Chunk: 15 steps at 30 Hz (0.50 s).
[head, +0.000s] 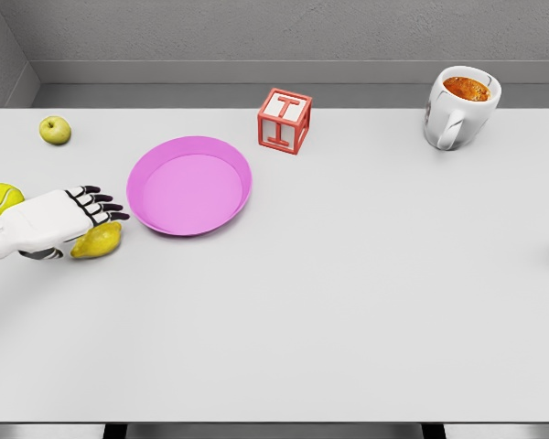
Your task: Put the lemon on the plate with left arm
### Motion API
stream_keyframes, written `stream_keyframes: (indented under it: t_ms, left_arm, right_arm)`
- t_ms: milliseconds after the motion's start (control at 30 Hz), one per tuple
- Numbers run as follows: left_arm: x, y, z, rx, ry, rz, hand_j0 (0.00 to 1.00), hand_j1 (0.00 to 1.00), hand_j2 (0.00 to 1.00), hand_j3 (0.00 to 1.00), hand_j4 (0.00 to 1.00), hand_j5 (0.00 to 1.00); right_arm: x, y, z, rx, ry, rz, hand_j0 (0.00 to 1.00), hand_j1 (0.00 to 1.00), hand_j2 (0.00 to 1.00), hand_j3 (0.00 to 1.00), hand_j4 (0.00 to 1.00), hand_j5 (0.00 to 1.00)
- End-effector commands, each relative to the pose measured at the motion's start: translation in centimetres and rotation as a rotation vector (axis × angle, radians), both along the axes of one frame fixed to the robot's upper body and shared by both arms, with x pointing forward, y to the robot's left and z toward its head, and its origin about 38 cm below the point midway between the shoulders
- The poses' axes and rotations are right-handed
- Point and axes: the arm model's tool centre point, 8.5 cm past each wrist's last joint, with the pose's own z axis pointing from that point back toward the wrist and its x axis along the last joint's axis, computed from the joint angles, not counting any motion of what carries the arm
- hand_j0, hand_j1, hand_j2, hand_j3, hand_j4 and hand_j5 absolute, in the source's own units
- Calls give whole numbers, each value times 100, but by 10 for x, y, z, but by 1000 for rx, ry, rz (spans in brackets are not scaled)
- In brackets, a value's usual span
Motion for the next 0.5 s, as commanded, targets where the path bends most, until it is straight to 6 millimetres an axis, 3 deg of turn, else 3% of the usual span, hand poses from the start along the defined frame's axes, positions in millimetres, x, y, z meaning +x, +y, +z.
stream_keyframes:
  t_ms: [0,467]
  left_arm:
    - [0,0,0,-13,-4,2,100,100,100,100,100,100]
    - [2,-2,1,-17,-19,-2,100,100,100,100,100,100]
  right_arm:
    - [1,0,0,0,-1,0,100,100,100,100,100,100]
    - [1,0,0,0,-1,0,100,100,100,100,100,100]
